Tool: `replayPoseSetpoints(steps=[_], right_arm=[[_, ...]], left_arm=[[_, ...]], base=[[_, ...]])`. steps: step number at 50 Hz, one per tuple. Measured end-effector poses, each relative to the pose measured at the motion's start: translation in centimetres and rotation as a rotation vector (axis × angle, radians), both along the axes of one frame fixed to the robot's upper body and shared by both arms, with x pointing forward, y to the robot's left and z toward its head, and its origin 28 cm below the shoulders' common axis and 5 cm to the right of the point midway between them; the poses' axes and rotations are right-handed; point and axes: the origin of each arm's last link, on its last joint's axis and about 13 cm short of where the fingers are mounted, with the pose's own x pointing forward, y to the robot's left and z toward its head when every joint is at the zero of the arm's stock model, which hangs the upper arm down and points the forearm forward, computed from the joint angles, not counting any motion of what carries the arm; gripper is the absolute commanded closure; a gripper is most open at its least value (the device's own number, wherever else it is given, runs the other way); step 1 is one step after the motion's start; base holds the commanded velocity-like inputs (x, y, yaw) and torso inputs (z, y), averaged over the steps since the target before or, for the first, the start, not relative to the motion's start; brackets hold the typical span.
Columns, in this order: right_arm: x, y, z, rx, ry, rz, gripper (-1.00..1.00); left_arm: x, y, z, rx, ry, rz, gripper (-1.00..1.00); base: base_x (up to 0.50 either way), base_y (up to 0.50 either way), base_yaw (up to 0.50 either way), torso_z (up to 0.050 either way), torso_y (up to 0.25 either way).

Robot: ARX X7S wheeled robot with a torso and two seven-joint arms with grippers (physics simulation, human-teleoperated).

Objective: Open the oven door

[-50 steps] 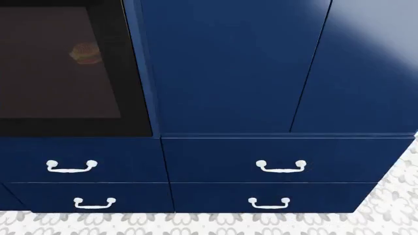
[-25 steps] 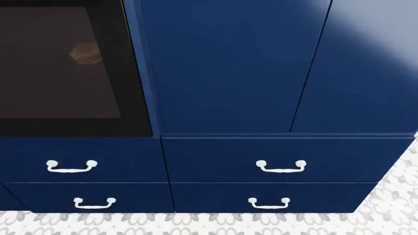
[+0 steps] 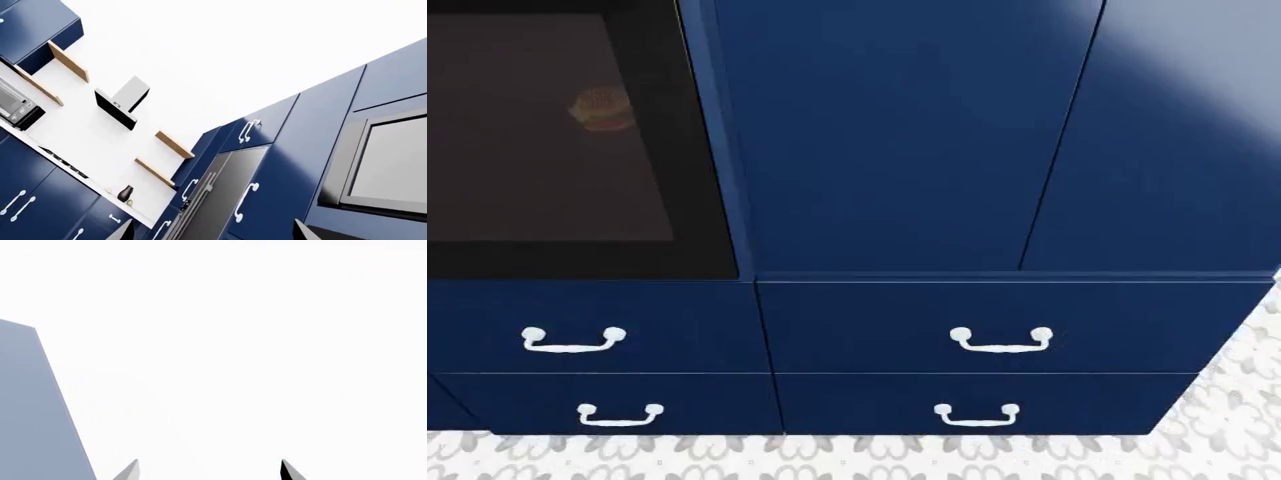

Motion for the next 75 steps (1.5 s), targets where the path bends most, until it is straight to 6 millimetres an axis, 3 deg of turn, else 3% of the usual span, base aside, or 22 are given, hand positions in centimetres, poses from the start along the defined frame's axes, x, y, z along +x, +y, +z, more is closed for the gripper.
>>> replayPoseSetpoints(steps=[16, 75], right_arm=[[-0.02, 0.01, 0.10, 0.014, 0.000, 0.006, -1.00], [-0.14, 0.14, 0.22, 0.021, -0.014, 0.031, -1.00]], left_arm=[[-0.06, 0.00, 0.04, -0.002, -0.015, 0.017, -1.00], [-0.16, 0.03, 0.02, -0.014, -0.021, 0.021, -1.00]], base=[[0.00, 0.00, 0.00, 0.000, 0.000], [0.00, 0.00, 0.50, 0.000, 0.000]])
